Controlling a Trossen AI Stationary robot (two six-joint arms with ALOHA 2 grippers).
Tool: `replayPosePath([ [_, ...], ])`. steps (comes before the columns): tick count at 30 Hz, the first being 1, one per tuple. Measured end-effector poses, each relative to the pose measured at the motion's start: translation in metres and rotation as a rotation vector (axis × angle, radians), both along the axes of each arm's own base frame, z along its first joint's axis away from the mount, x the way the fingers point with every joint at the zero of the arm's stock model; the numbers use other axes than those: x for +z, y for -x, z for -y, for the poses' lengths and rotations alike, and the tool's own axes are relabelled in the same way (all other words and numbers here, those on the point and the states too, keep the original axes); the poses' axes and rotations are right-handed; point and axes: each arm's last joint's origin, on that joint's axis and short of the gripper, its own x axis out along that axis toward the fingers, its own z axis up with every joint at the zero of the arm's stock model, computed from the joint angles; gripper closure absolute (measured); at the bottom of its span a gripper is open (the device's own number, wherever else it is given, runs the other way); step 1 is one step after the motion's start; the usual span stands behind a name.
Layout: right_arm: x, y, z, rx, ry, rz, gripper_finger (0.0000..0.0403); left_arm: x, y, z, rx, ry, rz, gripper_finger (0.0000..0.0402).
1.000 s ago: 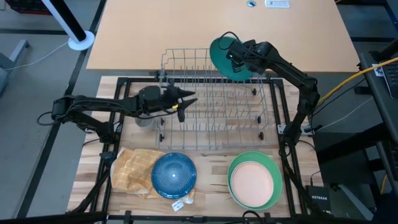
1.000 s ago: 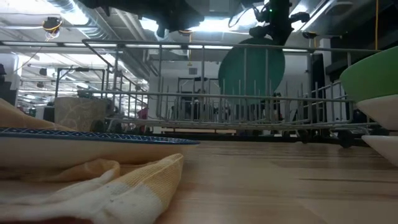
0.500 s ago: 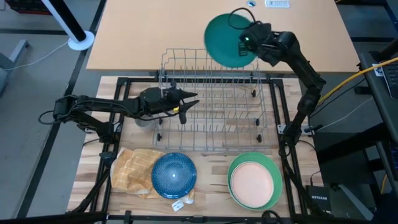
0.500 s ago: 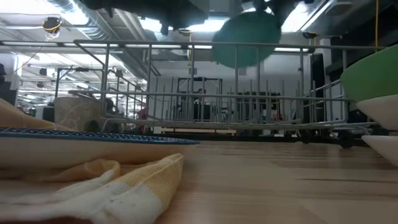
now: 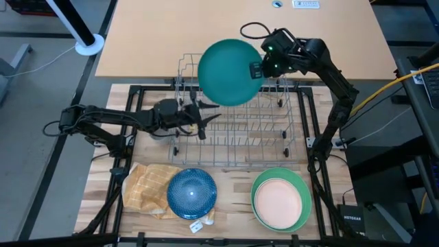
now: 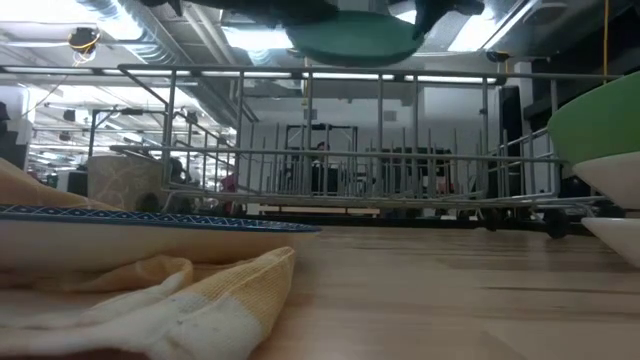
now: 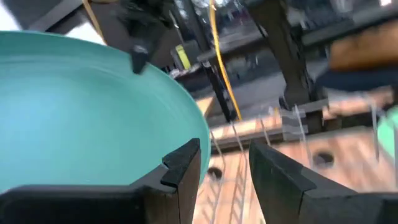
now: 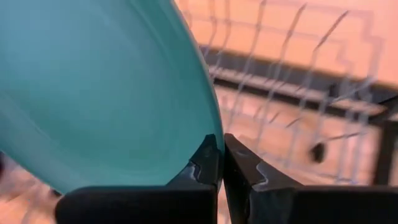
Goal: Sort dishes
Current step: Put the green plate in the dish rack
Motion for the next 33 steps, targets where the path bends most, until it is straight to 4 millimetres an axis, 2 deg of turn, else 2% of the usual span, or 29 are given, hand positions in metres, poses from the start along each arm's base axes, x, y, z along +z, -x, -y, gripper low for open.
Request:
replayPosePath([
  [5, 0.0, -0.002, -0.003, 0.045, -0.095, 0.057, 0.0394, -0.009, 0.0, 0.012, 0.033, -0.093, -0.128, 0.0272],
  [11, 0.0, -0.003, -0.004, 0.056, -0.148, 0.089, 0.0396, -0.008, 0.0, 0.031, 0.068, -0.225, -0.166, 0.0272],
  [19, -0.004, -0.005, -0.004, 0.058, -0.209, 0.108, 0.0395, -0.004, 0.002, 0.058, 0.089, -0.541, -0.273, 0.0272],
  [29, -0.004, -0.006, -0.006, 0.061, -0.243, 0.127, 0.0395, -0.003, 0.004, 0.06, 0.205, -0.691, -0.373, 0.0272],
  [33, -0.004, -0.006, -0.006, 0.062, -0.253, 0.132, 0.0396, 0.0, 0.004, 0.063, 0.201, -0.793, -0.389, 0.0272],
])
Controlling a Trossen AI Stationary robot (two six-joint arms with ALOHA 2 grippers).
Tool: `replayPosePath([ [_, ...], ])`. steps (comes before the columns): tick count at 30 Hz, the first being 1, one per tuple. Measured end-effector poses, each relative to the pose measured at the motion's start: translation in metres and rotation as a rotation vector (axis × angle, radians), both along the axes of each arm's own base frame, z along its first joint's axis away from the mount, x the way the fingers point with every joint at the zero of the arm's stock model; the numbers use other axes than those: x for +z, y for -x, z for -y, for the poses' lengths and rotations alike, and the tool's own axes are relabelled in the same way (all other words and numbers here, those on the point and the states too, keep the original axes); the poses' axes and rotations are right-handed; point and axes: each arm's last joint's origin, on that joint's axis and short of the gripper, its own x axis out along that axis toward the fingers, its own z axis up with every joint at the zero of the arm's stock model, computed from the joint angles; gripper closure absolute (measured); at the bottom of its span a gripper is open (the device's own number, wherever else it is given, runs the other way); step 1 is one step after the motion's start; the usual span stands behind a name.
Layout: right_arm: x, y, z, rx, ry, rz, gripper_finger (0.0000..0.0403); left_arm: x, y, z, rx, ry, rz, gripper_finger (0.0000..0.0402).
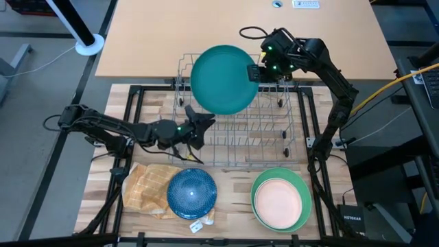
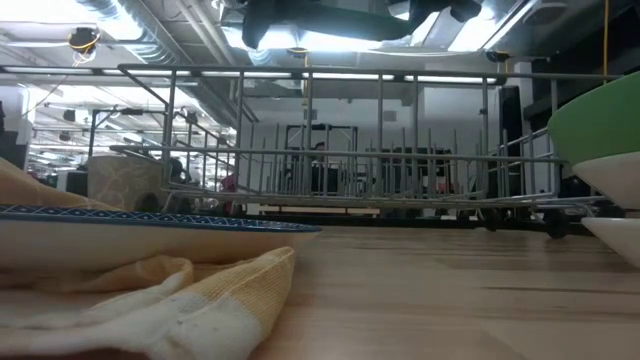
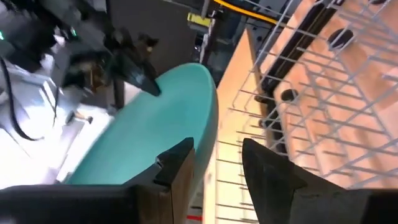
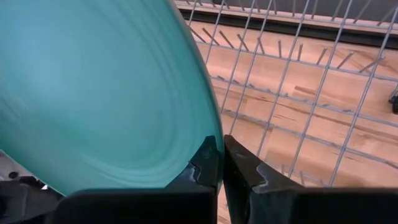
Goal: Sort dishes
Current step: Put the green plate in the dish rack
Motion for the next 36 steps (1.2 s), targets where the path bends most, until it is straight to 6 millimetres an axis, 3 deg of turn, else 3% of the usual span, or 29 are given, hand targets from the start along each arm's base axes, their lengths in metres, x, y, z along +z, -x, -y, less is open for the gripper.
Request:
replayPosePath([
  [8, 0.0, 0.0, 0.0, -0.001, -0.001, 0.001, 0.0396, 0.003, 0.001, 0.014, -0.05, -0.065, -0.009, 0.0272],
  [24, 0.0, -0.003, -0.006, -0.006, -0.082, 0.035, 0.0394, 0.003, 0.001, 0.002, 0.009, -0.116, -0.048, 0.0272],
  [36, -0.013, -0.033, -0.029, 0.032, -0.144, 0.0, 0.0394, 0.0, 0.002, 0.0, 0.074, -0.155, -0.102, 0.0273],
])
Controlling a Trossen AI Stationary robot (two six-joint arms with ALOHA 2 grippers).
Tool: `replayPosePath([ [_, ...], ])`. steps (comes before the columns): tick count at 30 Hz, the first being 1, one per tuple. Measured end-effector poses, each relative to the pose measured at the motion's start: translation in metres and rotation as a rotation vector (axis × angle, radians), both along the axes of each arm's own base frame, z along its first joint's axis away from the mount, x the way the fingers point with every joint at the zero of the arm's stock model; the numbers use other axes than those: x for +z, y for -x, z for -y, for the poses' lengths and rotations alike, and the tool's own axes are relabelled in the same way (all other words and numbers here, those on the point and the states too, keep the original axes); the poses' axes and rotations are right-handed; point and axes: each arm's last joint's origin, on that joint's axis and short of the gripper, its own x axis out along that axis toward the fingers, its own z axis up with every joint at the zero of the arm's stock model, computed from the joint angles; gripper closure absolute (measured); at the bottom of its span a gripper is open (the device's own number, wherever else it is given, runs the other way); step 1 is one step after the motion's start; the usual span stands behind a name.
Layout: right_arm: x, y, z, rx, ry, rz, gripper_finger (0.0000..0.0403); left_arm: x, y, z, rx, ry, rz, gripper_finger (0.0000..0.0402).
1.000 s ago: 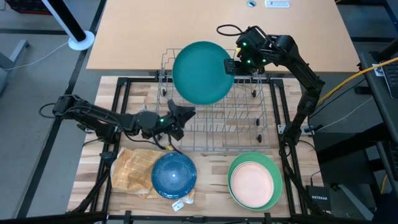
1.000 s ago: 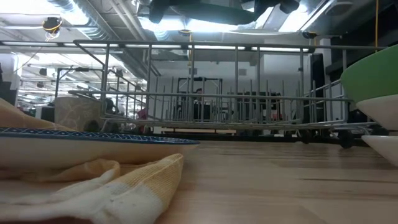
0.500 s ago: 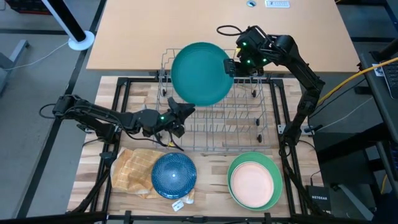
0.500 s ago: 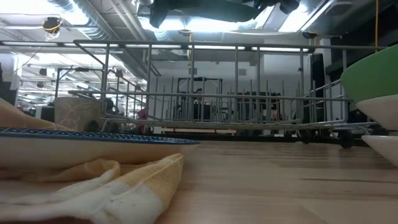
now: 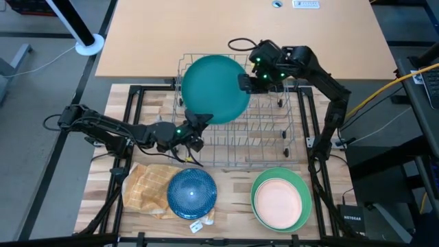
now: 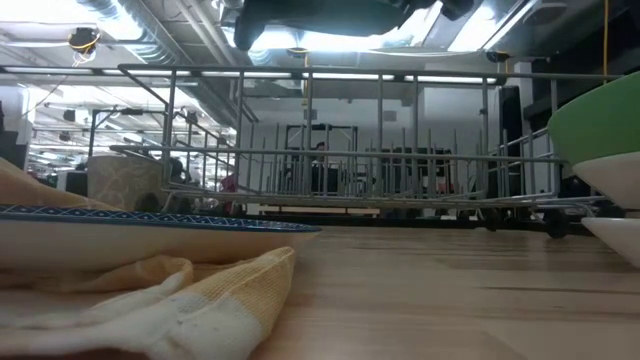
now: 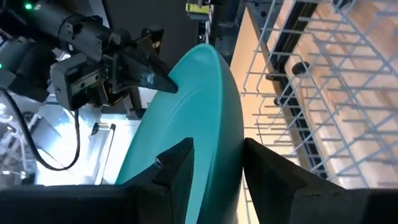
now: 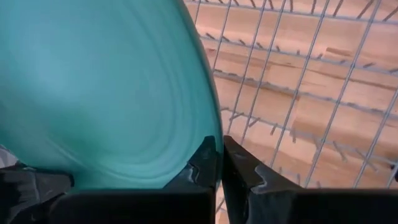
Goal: Sort dishes
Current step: Put the green plate in the dish rack
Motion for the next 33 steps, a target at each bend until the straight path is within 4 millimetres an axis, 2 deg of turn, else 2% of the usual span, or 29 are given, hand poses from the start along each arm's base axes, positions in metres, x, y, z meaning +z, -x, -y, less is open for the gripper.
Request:
replayPosePath([
  [7, -0.001, -0.009, -0.003, 0.027, -0.037, 0.046, 0.0388, -0.009, 0.001, -0.001, 0.024, 0.008, -0.08, 0.0282],
  [15, 0.0, -0.01, -0.003, 0.027, -0.039, 0.065, 0.0385, -0.012, 0.003, 0.002, 0.065, 0.003, -0.109, 0.0386],
  [20, 0.0, -0.011, -0.003, 0.029, -0.04, 0.069, 0.0384, -0.012, 0.003, 0.005, 0.061, 0.036, -0.08, 0.0378],
  [27, 0.001, -0.014, -0.002, 0.057, -0.04, 0.094, 0.0379, -0.012, 0.004, 0.008, 0.087, 0.03, -0.08, 0.0389],
  [33, 0.005, -0.019, 0.0, 0.07, -0.011, 0.165, 0.0316, -0.011, 0.005, 0.011, 0.11, 0.04, -0.056, 0.0386],
])
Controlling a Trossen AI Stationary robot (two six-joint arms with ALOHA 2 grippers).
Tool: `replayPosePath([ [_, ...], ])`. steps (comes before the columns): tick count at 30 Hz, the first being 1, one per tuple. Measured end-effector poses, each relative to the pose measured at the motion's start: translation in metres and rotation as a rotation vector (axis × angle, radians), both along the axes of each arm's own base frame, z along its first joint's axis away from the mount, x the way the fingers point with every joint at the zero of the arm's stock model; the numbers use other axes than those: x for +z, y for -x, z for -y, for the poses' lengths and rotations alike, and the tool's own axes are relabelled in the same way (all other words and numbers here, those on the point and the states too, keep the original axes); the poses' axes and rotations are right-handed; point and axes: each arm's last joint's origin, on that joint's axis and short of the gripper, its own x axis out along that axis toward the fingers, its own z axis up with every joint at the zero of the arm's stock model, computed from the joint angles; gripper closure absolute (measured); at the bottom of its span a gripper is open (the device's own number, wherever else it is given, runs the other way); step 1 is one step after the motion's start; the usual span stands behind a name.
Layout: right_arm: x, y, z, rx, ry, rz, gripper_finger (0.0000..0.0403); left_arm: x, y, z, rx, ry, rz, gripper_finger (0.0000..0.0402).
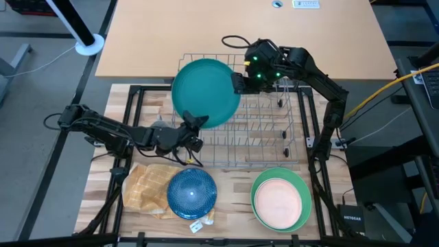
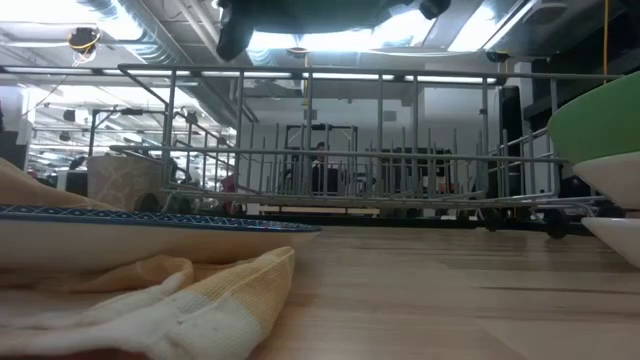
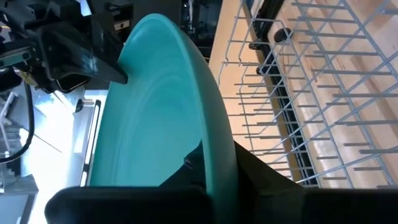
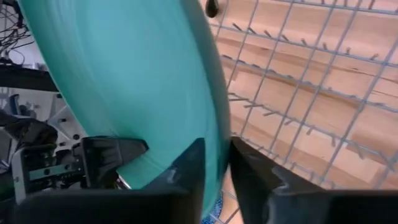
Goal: Sort dishes
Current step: Put the green plate in the dish rack
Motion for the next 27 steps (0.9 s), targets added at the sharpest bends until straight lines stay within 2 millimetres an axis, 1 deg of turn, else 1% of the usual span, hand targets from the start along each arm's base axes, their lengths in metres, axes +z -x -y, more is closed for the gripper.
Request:
replayPosePath([
  [3, 0.0, -0.001, 0.0, -0.005, 0.013, 0.003, 0.028, 0.0, 0.001, 0.003, 0.0, 0.013, 0.015, 0.0389],
  [6, 0.0, 0.001, 0.004, -0.028, 0.031, -0.005, 0.0259, 0.0, 0.001, 0.006, -0.001, 0.05, 0.049, 0.0389],
  [10, 0.001, 0.005, 0.016, -0.007, 0.106, -0.002, 0.0252, 0.0, 0.002, 0.01, 0.006, 0.127, 0.122, 0.0389],
  [14, 0.007, 0.01, 0.027, -0.011, 0.226, 0.016, 0.0251, 0.0, 0.003, 0.014, 0.005, 0.196, 0.184, 0.0389],
  [17, 0.013, 0.019, 0.042, -0.049, 0.351, 0.016, 0.0251, 0.0, 0.003, 0.016, 0.018, 0.266, 0.254, 0.0389],
  [19, 0.017, 0.023, 0.051, -0.074, 0.432, 0.016, 0.0251, 0.002, 0.003, 0.016, 0.022, 0.343, 0.34, 0.0389],
  [21, 0.02, 0.03, 0.06, -0.093, 0.494, 0.003, 0.0251, 0.006, 0.002, 0.016, 0.024, 0.438, 0.462, 0.0389],
  [23, 0.026, 0.039, 0.068, -0.118, 0.561, 0.001, 0.0251, 0.013, 0.001, 0.014, 0.019, 0.542, 0.616, 0.039],
  [27, 0.037, 0.062, 0.084, -0.18, 0.667, -0.02, 0.0251, 0.029, -0.001, 0.004, -0.064, 0.818, 0.951, 0.039],
])
